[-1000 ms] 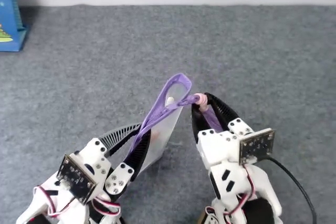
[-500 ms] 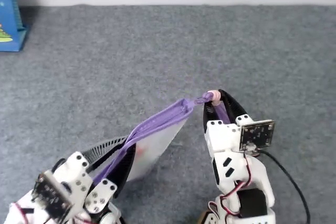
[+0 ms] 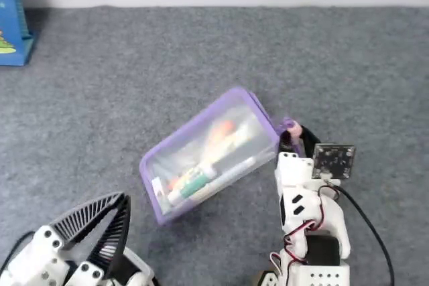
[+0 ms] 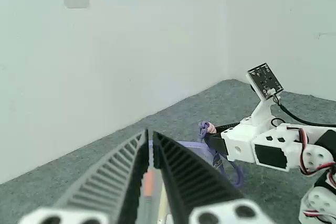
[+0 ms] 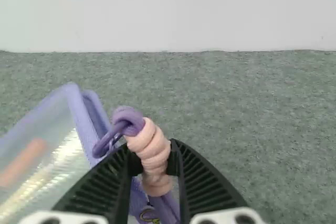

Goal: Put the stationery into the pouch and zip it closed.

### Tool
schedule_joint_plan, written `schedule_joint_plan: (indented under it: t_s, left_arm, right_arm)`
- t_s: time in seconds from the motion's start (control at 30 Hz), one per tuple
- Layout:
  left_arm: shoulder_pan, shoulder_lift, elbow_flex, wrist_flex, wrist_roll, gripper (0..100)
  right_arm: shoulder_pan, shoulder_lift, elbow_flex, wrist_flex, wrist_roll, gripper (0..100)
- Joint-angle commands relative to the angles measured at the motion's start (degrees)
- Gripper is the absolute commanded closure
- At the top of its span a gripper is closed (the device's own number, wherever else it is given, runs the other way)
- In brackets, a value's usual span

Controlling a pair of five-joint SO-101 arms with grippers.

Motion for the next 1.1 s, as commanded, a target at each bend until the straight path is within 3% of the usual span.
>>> schedule_joint_plan:
  t_s: [0.0, 0.43, 0.7, 0.87, 1.07]
  left_arm:
    - [0.35, -0.35, -1.19, 0.62, -0.35, 99]
    - [0.26, -0.35, -1.10, 0.70, -0.26, 99]
    - [0.09, -0.35, -1.01, 0.70, 0.09, 99]
    - [0.00, -0.35, -1.01, 2.29, 0.09, 99]
    - [0.00, -0.35, -1.01, 4.31, 0.09, 99]
  right_arm:
    - [0.22, -0.92, -0.88, -0.22, 0.35, 99.1]
    - [0.13, -0.92, -1.23, -0.13, 0.35, 98.3]
    - [0.22, -0.92, -6.07, 16.48, -0.09, 72.7]
    - [0.57, -0.92, -14.15, 28.79, -2.02, 79.1]
    - [0.22, -0.84, -15.56, 29.23, -1.41, 90.2]
